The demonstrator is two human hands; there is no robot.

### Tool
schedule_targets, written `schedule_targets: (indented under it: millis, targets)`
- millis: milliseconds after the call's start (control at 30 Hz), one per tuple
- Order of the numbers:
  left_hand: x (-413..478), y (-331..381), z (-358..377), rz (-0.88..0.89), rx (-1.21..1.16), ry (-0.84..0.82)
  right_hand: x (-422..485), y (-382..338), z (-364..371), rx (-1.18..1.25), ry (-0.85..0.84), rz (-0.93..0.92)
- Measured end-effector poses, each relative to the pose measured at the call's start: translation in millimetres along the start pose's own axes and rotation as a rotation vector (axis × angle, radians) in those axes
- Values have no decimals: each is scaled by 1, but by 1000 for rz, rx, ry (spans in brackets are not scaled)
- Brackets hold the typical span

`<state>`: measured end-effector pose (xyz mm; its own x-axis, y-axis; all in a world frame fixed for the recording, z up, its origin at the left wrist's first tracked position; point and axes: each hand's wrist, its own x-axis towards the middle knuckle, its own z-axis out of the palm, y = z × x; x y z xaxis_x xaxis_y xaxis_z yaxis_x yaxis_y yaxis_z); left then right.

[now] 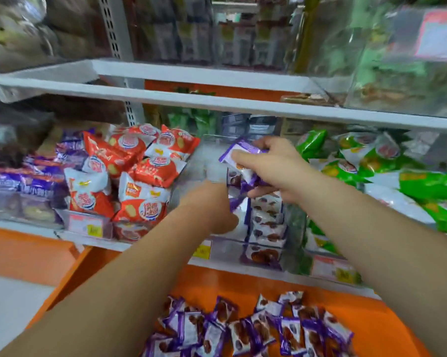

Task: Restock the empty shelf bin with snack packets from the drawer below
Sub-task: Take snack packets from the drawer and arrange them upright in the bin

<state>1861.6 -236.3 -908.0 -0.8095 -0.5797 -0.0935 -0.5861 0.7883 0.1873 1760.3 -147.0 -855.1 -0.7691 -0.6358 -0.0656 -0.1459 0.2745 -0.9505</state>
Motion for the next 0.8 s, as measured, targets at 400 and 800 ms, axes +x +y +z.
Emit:
schedule_targets:
  millis: [400, 800]
  targets:
    - [0, -22, -11, -171, -926, 36, 26, 36, 18, 13, -288, 126]
    - [11, -30, -2, -114, -1228, 88, 25, 21, 4, -269, -438, 103]
